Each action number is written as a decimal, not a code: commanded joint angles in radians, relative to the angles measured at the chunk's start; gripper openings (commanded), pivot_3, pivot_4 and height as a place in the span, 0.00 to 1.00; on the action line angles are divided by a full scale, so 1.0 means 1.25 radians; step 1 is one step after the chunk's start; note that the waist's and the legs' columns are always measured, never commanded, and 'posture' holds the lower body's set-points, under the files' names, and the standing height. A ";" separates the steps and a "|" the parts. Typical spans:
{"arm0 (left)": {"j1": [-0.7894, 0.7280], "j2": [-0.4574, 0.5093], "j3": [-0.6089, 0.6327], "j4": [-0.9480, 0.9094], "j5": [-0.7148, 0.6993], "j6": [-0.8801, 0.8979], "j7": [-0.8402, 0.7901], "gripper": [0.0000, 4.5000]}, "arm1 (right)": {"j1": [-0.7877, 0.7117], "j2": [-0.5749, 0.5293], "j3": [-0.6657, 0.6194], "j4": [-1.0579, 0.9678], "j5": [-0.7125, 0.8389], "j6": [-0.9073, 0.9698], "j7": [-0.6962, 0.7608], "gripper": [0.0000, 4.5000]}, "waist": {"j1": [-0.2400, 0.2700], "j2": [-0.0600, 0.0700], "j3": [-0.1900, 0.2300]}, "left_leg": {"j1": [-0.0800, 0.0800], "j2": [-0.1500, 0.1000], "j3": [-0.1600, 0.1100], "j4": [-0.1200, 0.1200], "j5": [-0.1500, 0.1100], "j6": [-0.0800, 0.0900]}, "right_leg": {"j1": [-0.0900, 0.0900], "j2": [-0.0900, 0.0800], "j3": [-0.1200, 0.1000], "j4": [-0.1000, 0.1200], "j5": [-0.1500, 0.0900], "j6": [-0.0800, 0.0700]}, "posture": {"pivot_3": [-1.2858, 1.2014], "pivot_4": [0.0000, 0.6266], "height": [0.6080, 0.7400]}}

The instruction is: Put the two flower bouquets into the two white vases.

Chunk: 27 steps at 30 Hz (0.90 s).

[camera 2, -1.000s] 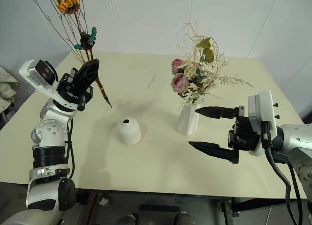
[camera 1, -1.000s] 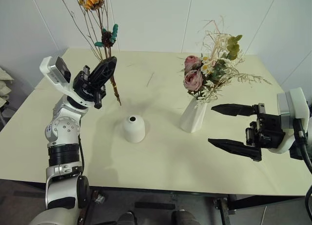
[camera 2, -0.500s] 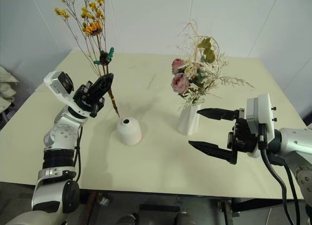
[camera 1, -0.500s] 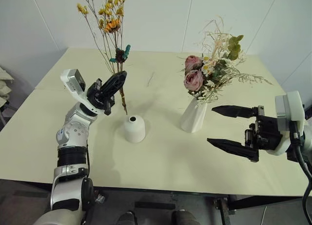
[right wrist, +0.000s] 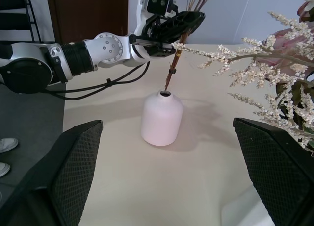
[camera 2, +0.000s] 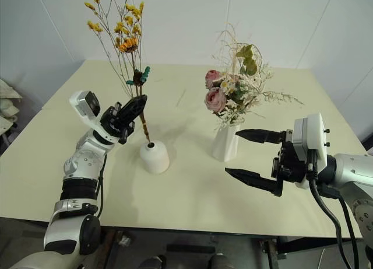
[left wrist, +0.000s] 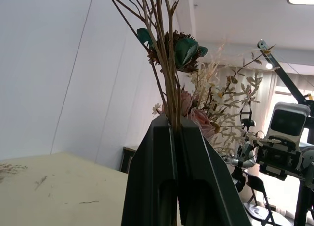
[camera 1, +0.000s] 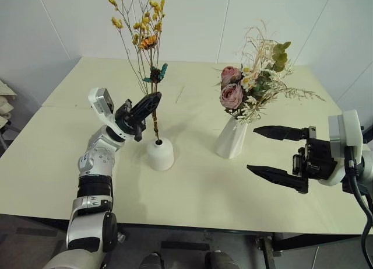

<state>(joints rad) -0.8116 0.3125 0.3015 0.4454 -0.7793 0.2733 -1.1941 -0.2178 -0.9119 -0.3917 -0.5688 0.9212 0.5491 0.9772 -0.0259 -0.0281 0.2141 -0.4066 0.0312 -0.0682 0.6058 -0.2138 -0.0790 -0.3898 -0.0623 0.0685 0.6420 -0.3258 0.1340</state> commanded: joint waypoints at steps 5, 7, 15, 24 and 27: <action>-0.018 -0.003 -0.007 0.009 0.024 -0.034 -0.009 0.01 | -0.003 0.001 -0.002 -0.021 0.001 -0.012 -0.008 1.00 | 0.000 0.000 0.000 | 0.000 0.000 0.000 0.000 0.000 0.000 | 0.000 0.000 0.000 0.000 0.000 0.000 | 0.52 0.24 1.00; -0.016 -0.006 -0.011 0.014 0.027 -0.034 -0.012 0.01 | -0.005 0.001 0.000 -0.021 0.001 -0.012 -0.010 1.00 | 0.000 0.000 0.000 | 0.000 0.000 0.000 0.000 0.000 0.000 | 0.000 0.000 0.000 0.000 0.000 0.000 | 0.52 0.24 1.00; -0.009 -0.010 -0.016 0.024 0.041 -0.039 -0.023 0.01 | -0.006 -0.002 0.001 -0.021 0.001 -0.012 -0.015 1.00 | 0.000 0.000 0.000 | 0.000 0.000 0.000 0.000 0.000 0.000 | 0.000 0.000 0.000 0.000 0.000 0.000 | 0.52 0.24 1.00; -0.006 -0.009 -0.014 0.043 0.066 -0.061 -0.019 0.01 | -0.006 -0.001 0.002 -0.022 -0.001 -0.013 -0.019 1.00 | 0.000 0.000 0.000 | 0.000 0.000 0.000 0.000 0.000 0.000 | 0.000 0.000 0.000 0.000 0.000 0.000 | 0.52 0.24 1.00; -0.003 -0.002 -0.014 0.044 0.070 -0.062 -0.023 0.01 | -0.002 0.000 0.002 -0.023 -0.002 -0.015 -0.019 1.00 | 0.000 0.000 0.000 | 0.000 0.000 0.000 0.000 0.000 0.000 | 0.000 0.000 0.000 -0.001 0.000 0.000 | 0.52 0.24 1.00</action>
<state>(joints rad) -0.8114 0.2953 0.2737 0.5166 -0.6953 0.2089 -1.2166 -0.2187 -0.9119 -0.3751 -0.5690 0.9198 0.5484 0.9596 -0.0257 -0.0283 0.2142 -0.4067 0.0311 -0.0681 0.6053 -0.2139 -0.0789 -0.3898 -0.0623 0.0685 0.6412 -0.3258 0.1340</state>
